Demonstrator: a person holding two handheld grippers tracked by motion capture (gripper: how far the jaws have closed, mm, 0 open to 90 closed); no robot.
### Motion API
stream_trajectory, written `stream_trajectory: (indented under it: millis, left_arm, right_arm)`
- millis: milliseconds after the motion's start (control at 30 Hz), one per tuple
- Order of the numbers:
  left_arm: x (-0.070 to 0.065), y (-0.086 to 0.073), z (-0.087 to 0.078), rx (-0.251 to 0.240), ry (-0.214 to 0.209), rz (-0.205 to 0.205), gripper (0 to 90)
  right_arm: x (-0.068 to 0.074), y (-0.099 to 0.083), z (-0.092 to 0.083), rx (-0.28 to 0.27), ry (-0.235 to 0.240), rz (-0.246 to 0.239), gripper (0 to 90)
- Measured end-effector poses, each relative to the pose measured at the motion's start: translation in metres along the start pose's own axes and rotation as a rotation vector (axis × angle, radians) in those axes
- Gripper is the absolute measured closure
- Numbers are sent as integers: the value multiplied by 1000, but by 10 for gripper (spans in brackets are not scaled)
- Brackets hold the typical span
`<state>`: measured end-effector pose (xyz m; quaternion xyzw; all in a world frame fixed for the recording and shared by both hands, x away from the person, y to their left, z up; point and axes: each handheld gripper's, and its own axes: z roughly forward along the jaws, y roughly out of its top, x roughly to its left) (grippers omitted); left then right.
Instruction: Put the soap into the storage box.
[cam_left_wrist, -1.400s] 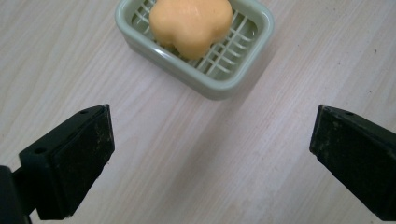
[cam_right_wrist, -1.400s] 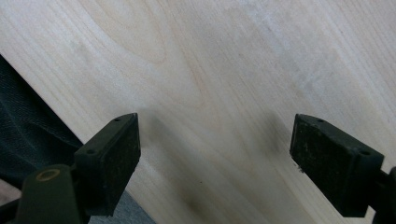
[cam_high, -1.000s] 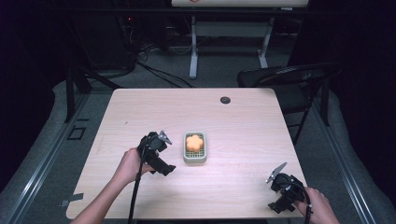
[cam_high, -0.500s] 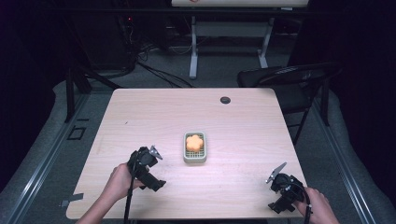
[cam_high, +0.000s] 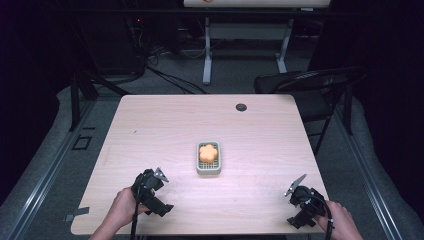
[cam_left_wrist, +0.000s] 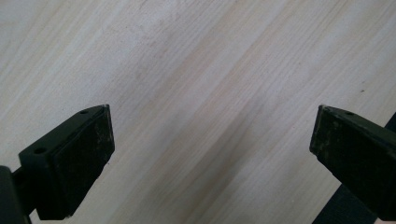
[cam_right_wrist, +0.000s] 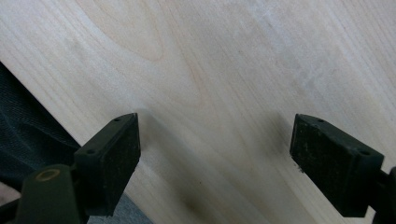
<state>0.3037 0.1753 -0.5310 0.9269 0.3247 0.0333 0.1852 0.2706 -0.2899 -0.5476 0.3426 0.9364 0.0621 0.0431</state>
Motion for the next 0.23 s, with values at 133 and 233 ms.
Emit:
stream_trajectory:
  millis: [133,233]
  left_arm:
    - [3,0,0,-16,-2,-15,3]
    - [5,0,1,-15,0,-13,2]
  right_arm:
    - [0,0,0,-2,2,-1,158]
    - [0,0,1,-7,7,9,158]
